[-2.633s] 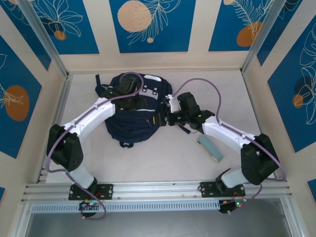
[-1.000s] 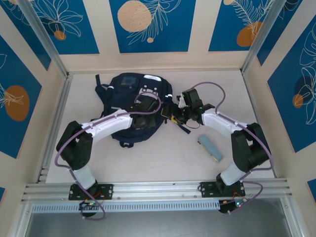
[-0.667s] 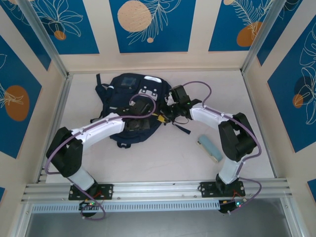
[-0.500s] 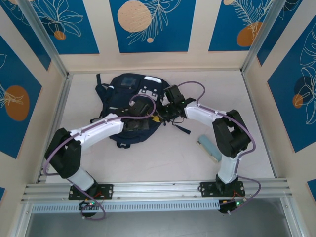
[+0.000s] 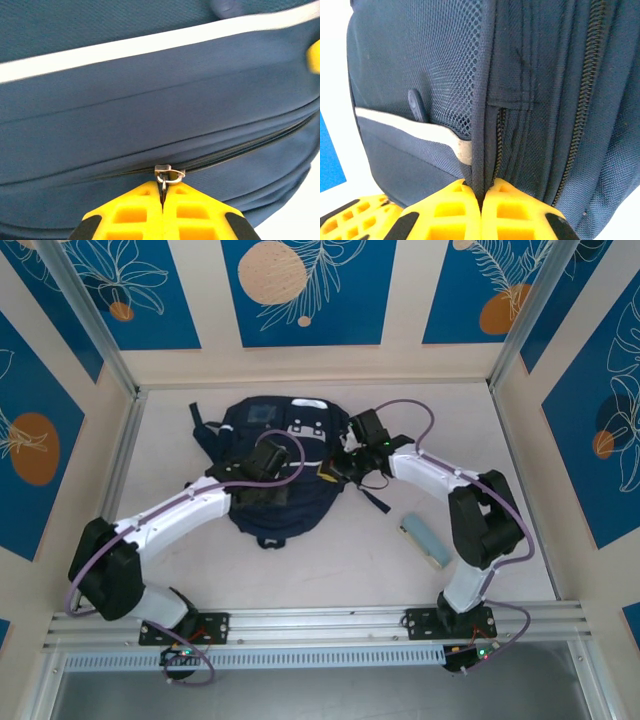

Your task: Pack the student bag

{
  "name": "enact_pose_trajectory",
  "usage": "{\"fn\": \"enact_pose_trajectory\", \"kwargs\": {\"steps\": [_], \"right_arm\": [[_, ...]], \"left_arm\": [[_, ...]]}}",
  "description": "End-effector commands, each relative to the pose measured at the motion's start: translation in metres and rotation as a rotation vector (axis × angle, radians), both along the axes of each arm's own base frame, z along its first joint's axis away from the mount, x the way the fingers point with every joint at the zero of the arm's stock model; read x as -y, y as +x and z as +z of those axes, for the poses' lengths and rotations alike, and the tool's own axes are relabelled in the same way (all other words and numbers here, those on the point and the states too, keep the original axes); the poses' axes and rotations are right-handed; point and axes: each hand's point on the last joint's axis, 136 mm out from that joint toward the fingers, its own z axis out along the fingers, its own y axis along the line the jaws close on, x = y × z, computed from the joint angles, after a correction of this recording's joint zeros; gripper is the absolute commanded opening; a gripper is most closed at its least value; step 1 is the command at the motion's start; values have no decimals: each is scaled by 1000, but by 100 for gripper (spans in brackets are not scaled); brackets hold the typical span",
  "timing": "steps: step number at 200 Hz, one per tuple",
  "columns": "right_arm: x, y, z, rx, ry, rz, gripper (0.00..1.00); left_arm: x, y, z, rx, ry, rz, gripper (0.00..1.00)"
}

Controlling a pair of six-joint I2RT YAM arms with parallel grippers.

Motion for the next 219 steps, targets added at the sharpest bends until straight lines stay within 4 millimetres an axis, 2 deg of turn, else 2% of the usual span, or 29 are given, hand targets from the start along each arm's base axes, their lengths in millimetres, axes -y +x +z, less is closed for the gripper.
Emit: {"fn": "enact_pose_trajectory", "kwargs": {"steps": [1, 43, 70, 98, 128, 156, 173, 193, 205, 214, 219], "right_arm": [[46, 7, -10, 30, -111, -21, 0], [76, 14, -13, 35, -151, -52, 0], [78, 15, -12, 45, -157, -36, 0], [75, 17, -9, 61, -153, -2, 0], [67, 17, -6, 75, -128, 57, 0], [60, 17, 1, 113, -110, 98, 0], [62, 19, 4, 128, -129, 103, 0], [66, 19, 5, 114, -149, 88, 0], [66, 18, 8, 102, -142, 80, 7], [64, 17, 13, 102, -127, 70, 17], [64, 15, 15, 101, -119, 62, 29]], "left_arm": [[-29, -10, -1, -13, 105, -56, 0], [-63, -5, -12, -32, 196, 7, 0], [-76, 6, -19, -22, 191, 31, 0], [-84, 32, -22, 43, 158, 31, 0], [-79, 62, -9, 147, 104, -11, 0], [-76, 79, 5, 220, 115, -71, 0], [-78, 83, 7, 226, 134, -109, 0], [-71, 75, 3, 187, 91, -200, 0], [-57, 64, 1, 150, 18, -268, 0], [-41, 56, 3, 131, -67, -327, 0], [-33, 52, 5, 122, -107, -350, 0]]}}
